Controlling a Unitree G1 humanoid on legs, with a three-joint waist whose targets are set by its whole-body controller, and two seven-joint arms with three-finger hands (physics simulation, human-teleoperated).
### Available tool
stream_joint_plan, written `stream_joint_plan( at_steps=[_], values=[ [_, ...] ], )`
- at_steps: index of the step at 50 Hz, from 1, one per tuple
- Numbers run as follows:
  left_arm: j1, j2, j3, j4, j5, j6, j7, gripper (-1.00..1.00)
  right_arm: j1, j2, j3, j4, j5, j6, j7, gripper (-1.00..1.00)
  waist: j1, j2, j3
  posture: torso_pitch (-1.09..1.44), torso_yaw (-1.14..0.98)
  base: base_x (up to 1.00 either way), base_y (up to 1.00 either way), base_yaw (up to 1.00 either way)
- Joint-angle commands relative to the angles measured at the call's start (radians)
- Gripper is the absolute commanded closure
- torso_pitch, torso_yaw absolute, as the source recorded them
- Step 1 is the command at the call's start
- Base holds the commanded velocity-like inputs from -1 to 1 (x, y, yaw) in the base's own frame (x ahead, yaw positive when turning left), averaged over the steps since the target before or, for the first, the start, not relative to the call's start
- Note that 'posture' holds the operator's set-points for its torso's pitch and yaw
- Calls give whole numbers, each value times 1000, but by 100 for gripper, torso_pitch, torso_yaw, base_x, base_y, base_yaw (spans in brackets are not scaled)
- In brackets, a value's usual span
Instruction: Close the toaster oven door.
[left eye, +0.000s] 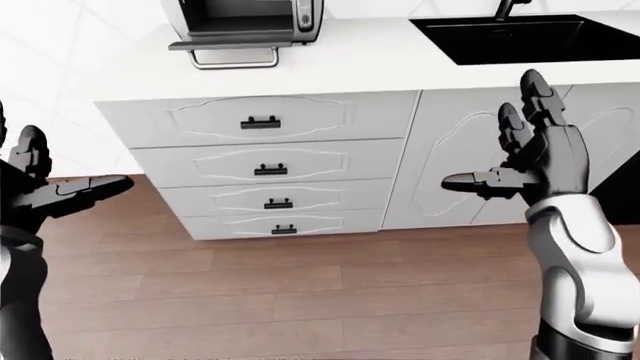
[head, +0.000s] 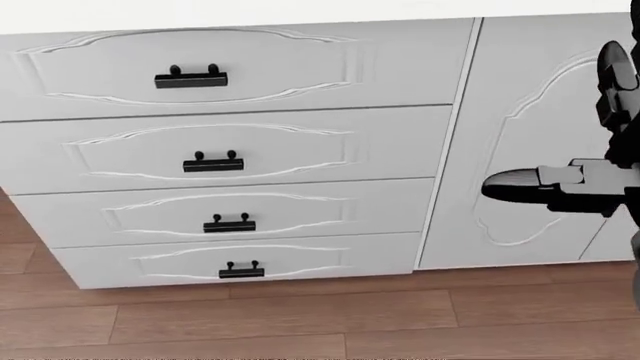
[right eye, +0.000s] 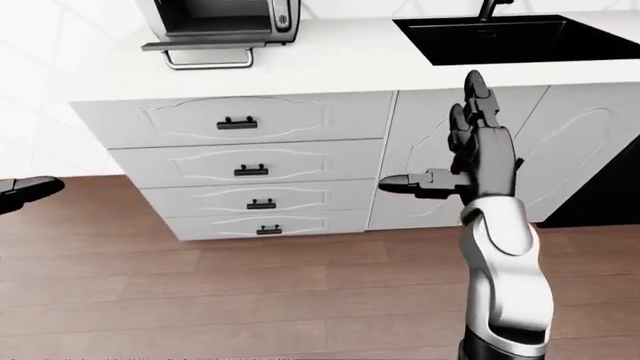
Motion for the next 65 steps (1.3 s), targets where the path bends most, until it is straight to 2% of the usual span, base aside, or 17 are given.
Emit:
stream_joint_plan(
  at_steps=[1,8,14,15,25,31,39,41,43,44,45,52,55,58,59,61,65],
  values=[
    [-17,25,0,-30,9,-62,5,-100,-22,-13,-2,-34,2,-28,0,-100,-1,3,-18,0,0,0,0,0],
    [-19,39,28,-61,-93,26,10,-100,-17,-12,1,-41,-4,-31,13,-100,-2,4,-18,0,0,0,0,0],
    [-15,47,22,-45,-85,14,22,-100,-21,-9,-1,-50,-2,-28,16,-100,-2,7,-18,0,0,0,1,0],
    [-16,47,22,-45,-86,15,22,-100,-21,-9,-1,-52,-2,-27,15,-100,-2,9,-37,0,0,0,5,0],
    [-12,45,22,-52,-76,22,12,-100,-19,-6,-2,-65,12,-18,20,-100,-8,22,-19,0,0,1,10,0],
    [-12,48,25,-51,-75,26,10,-100,-25,-12,-4,-73,19,-9,14,-100,-10,-20,-9,0,0,1,12,0],
    [-11,48,25,-49,-72,23,5,-100,-24,-13,-1,-80,18,-2,15,-100,-11,5,-20,0,0,1,15,0],
    [-11,47,26,-51,-72,25,5,-100,-26,-14,-2,-75,16,-2,13,-100,-13,35,-15,0,0,1,16,0],
    [-10,46,24,-50,-69,22,5,-100,-25,-13,-2,-74,14,-4,14,-100,-15,87,-13,0,0,2,16,0],
    [-11,46,25,-51,-70,24,5,-100,-24,-14,-2,-73,14,-4,14,-100,-4,49,-12,0,0,1,15,0],
    [-11,47,25,-50,-70,24,5,-100,-25,-14,-2,-75,15,-3,14,-100,-11,68,-11,0,0,2,17,0],
    [-11,43,23,-58,-72,29,8,-100,-26,-14,-5,-75,19,1,15,-100,-7,17,-8,0,0,2,15,0],
    [-10,43,24,-54,-72,28,7,-100,-25,-15,-5,-76,22,3,17,-100,-5,-14,-12,0,0,2,13,0],
    [-8,41,24,-57,-72,28,6,-100,-25,-16,-5,-76,21,3,18,-100,-2,-67,-17,0,0,3,12,0],
    [-9,42,25,-57,-72,29,7,-100,-26,-16,-5,-77,22,5,18,-100,-11,-28,-17,0,0,4,12,0],
    [-11,44,25,-53,-70,28,8,-100,-25,-16,-5,-77,22,4,17,-100,-6,-48,-20,0,0,4,13,0],
    [-10,44,25,-54,-70,28,7,-100,-23,-14,-4,-82,23,8,17,-100,-5,-24,-18,0,0,4,12,0]
  ],
)
